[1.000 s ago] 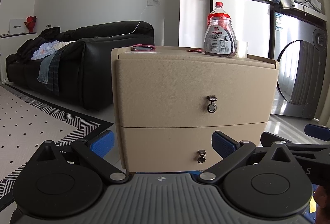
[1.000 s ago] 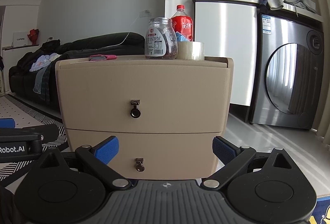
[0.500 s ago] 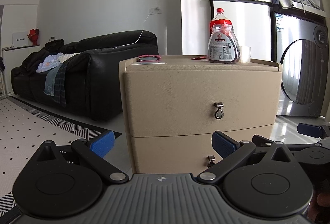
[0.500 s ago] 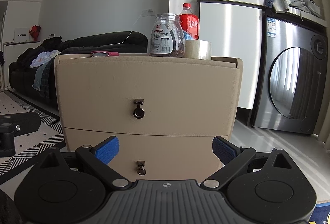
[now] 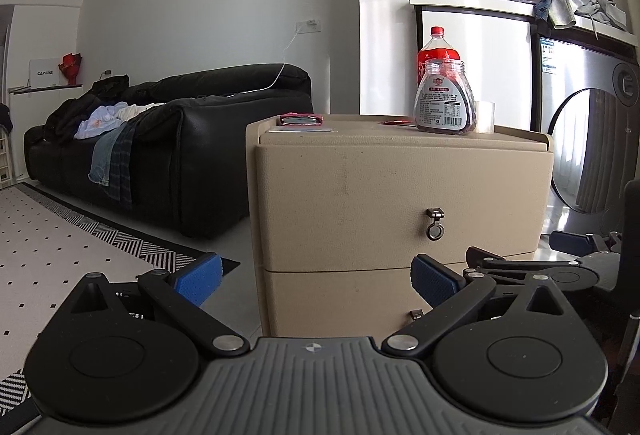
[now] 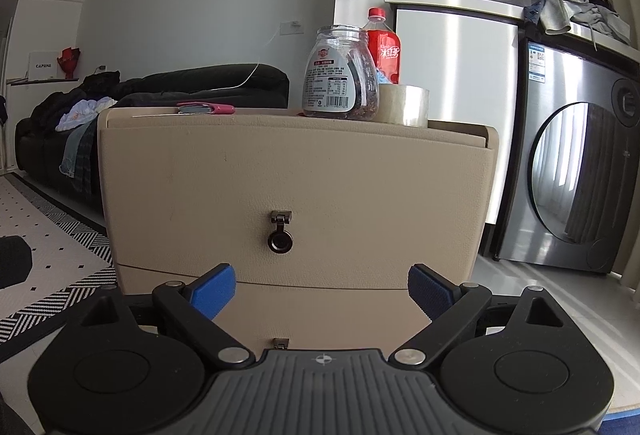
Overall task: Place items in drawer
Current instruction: 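Move the right gripper toward the upper drawer's metal handle, then close the right gripper around the upper drawer handle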
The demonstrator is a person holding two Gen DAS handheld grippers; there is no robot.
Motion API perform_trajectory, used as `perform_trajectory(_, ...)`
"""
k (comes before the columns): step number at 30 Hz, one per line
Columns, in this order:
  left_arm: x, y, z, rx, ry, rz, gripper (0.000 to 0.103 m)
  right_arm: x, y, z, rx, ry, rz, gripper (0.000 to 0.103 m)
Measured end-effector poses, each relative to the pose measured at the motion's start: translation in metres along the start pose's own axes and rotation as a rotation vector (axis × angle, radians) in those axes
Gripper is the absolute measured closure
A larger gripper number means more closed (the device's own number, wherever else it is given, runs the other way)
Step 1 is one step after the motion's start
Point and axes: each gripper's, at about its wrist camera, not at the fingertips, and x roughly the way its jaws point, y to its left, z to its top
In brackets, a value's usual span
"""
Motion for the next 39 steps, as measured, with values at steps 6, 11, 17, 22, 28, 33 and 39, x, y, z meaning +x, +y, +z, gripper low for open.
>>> perform_trajectory(6, 0.005, 0.006, -0.003, -0.017, 0.014, 0.004, 0.000, 0.020, 0.011, 0.005, -0.020, 0.005, 0.004, 0.009)
perform_trajectory(11, 0.008, 0.009, -0.006, -0.020, 0.017, 0.002, 0.000, 0.035, 0.017, 0.007, -0.020, 0.014, 0.013, 0.012)
perform_trajectory(17, 0.013, 0.011, -0.008, -0.031, 0.025, 0.005, 0.000, 0.049, 0.025, 0.009, -0.019, 0.024, 0.021, 0.016)
perform_trajectory(22, 0.016, 0.013, -0.010, -0.037, 0.032, 0.006, 0.000, 0.058, 0.026, 0.012, -0.008, 0.021, 0.026, 0.018)
perform_trajectory(28, 0.021, 0.013, -0.009, -0.041, 0.041, 0.009, 0.000, 0.072, 0.023, 0.015, 0.014, 0.026, 0.022, 0.025)
perform_trajectory(33, 0.025, 0.013, -0.009, -0.045, 0.045, 0.011, 0.000, 0.081, 0.024, 0.016, 0.017, 0.028, 0.021, 0.035)
perform_trajectory(39, 0.027, 0.011, -0.010, -0.047, 0.054, 0.006, 0.000, 0.088, 0.028, 0.016, 0.010, 0.034, 0.032, 0.051)
